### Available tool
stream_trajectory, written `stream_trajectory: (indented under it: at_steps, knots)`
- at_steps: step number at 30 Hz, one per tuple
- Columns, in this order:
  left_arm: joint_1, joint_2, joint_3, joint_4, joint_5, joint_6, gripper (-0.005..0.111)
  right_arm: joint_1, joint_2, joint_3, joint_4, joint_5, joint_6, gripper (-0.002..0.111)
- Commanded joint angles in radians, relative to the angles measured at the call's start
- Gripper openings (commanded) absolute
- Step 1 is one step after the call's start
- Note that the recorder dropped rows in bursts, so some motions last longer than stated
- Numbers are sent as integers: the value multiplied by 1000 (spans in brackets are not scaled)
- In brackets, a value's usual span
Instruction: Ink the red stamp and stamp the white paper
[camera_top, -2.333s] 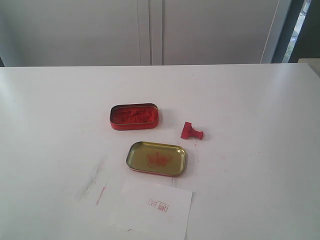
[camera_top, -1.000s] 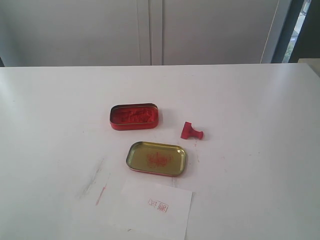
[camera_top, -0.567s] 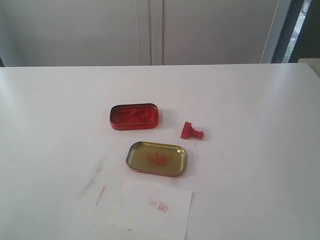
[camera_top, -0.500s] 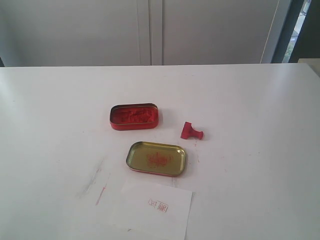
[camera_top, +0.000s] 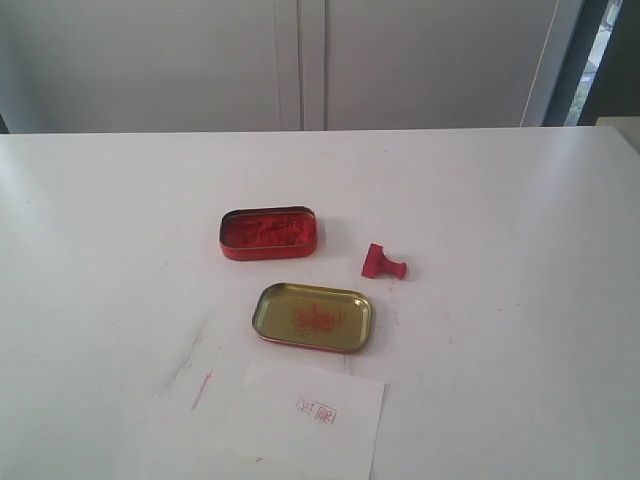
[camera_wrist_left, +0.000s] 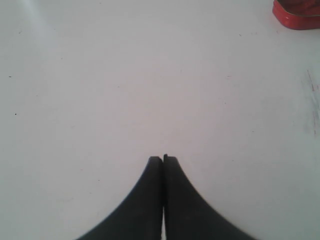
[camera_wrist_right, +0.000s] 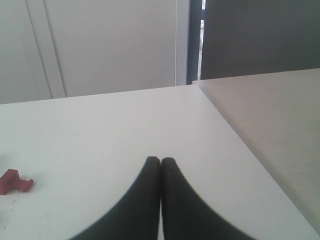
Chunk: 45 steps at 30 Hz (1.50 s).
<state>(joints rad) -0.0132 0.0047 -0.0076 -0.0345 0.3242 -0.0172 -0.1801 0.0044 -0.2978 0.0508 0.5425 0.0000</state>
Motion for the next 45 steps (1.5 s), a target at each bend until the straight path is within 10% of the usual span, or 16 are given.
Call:
stream_trajectory:
  at_steps: [1,45]
  knots:
    - [2,-5,8,-2,9,-4,0,-11,-4,42,-3,-28,0,0]
    - [2,-5,8,-2,9,-4,0,52,-4,298,-1,-188,0,0]
